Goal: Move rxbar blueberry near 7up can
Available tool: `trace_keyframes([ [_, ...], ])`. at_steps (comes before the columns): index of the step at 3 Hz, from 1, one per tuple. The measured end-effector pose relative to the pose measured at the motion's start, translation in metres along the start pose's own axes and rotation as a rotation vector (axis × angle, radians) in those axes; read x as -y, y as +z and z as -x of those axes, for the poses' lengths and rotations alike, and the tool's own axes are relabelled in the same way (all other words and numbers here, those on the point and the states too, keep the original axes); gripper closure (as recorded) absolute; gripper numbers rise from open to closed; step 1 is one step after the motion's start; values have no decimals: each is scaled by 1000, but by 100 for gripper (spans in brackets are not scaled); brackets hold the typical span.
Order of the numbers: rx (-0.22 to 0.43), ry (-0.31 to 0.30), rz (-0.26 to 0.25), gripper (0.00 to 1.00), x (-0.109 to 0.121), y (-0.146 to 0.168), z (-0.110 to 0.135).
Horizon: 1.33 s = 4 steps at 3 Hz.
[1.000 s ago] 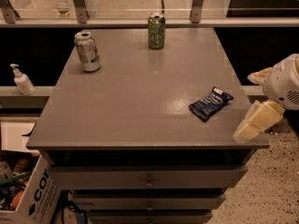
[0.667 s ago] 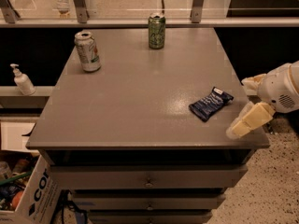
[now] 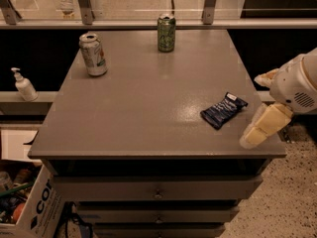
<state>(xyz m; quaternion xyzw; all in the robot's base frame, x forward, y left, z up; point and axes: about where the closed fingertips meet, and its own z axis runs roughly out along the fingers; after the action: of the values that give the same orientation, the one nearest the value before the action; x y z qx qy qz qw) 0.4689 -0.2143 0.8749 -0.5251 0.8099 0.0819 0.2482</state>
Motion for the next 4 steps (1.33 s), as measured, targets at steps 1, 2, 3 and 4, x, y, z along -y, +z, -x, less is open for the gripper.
trace_keyframes([
  [1, -32, -1, -16, 0, 0, -11, -3],
  [2, 48, 31, -35, 0, 20, 12, -4],
  [3, 48, 31, -35, 0, 20, 12, -4],
  [4, 79, 54, -9, 0, 27, 22, -5],
])
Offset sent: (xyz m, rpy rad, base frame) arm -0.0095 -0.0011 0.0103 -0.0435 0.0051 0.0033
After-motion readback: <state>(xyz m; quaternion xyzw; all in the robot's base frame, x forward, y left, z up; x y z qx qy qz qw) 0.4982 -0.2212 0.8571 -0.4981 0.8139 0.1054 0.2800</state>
